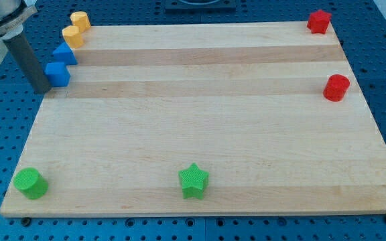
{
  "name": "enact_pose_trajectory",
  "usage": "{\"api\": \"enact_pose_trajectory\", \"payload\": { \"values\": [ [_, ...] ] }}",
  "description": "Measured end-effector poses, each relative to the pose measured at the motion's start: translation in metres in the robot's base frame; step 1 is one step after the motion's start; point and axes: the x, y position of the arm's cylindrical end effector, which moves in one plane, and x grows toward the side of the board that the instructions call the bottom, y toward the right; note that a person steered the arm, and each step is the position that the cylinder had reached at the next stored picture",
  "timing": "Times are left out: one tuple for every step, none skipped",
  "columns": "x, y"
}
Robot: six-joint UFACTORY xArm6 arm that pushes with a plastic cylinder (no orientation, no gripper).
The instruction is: Place your arm to the right of red circle
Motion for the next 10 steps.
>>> {"api": "enact_pose_trajectory", "payload": {
  "values": [
    [0.000, 0.000],
    [0.007, 0.006],
    [0.022, 0.041],
    [0.039, 0.091],
    [0.048, 0.129],
    [0.048, 0.157],
    [0.048, 0.178],
    [0.048, 0.176],
    [0.048, 0.143],
    [0.048, 0.116]
  ]
}}
